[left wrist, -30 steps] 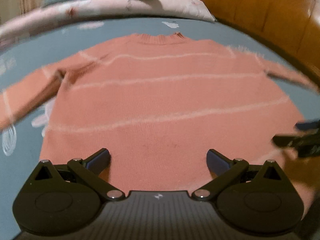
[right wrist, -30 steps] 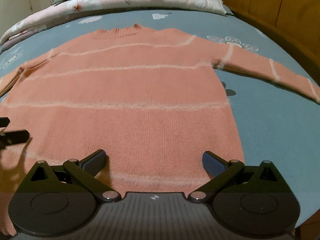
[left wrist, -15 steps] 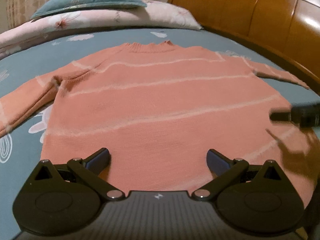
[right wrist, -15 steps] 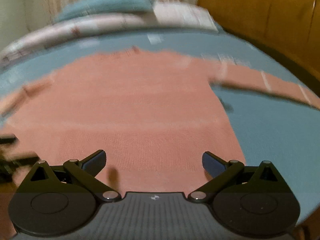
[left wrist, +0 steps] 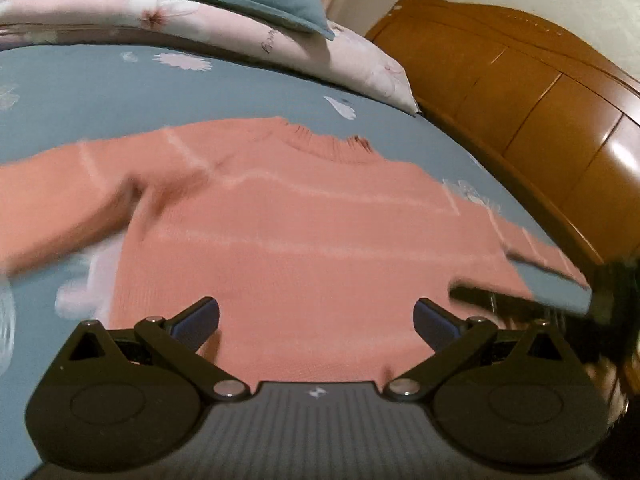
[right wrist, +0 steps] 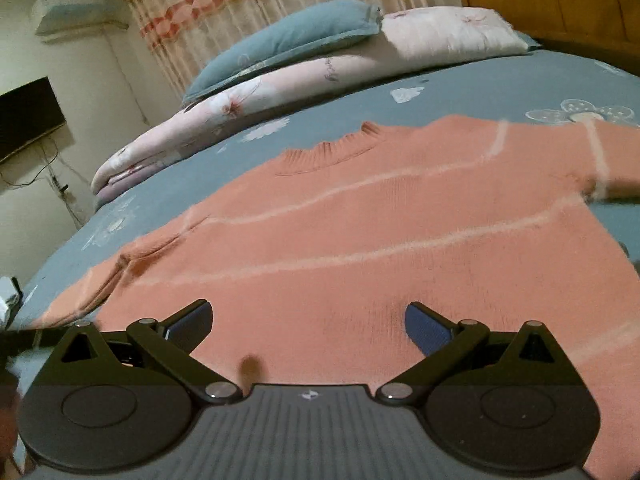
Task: Fold clothes
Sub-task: 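Move the left gripper over the sweater toward one sleeve cuff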
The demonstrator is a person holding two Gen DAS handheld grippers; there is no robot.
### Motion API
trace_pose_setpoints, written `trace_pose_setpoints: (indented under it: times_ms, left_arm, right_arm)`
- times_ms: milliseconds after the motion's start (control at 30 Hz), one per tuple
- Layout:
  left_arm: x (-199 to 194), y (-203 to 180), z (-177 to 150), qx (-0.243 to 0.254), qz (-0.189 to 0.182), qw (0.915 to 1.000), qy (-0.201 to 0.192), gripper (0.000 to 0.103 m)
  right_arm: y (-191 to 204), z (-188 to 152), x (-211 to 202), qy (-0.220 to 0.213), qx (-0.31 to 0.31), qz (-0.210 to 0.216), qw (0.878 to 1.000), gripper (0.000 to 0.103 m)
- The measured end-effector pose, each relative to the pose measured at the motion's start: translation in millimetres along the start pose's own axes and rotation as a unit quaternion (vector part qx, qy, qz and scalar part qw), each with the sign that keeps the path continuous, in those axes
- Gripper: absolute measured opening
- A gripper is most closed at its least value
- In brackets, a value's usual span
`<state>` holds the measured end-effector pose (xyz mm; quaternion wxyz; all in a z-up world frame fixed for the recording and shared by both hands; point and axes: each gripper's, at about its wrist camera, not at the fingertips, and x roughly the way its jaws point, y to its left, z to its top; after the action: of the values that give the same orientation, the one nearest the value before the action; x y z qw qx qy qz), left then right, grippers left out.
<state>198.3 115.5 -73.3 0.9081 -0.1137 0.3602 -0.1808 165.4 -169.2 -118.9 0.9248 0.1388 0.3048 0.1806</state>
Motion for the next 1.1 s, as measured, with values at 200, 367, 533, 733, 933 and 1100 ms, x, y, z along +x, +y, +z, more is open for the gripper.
trace_pose_setpoints:
  times_ms: [200,367,533,733,933,1100]
  left_arm:
    - [81,8,76,-0.042,-0.022,0.9983,0.033,0.102]
    - [126,22,92,-0.097,-0.015,0.9938,0.052,0.102]
    - [142,38,91,-0.112,0.022,0.9926,0.039,0.102]
    - [132,14,110,-0.074,0.066,0.9945,0.035,0.102]
    - [149,-9,97,-0.059,0.027,0.9957,0.067,0.102]
    - [161,-1,95,-0.045,0.107,0.9920,0.050,0.102]
  right_arm:
    - [1,0,1,0.010,-0.013,0.004,1.000,0.103]
    - [10,1,2,0.026,-0.038,-0.017,0.999,0.103]
    - [16,5,6,0.039,-0.049,-0.034,0.997,0.103]
    - [10,10,5,0.041,-0.018,-0.025,0.999,0.103]
    - [10,9,6,0.040,-0.014,-0.021,0.999,0.103]
    - [8,10,6,0.042,-0.007,-0.019,0.999,0.103]
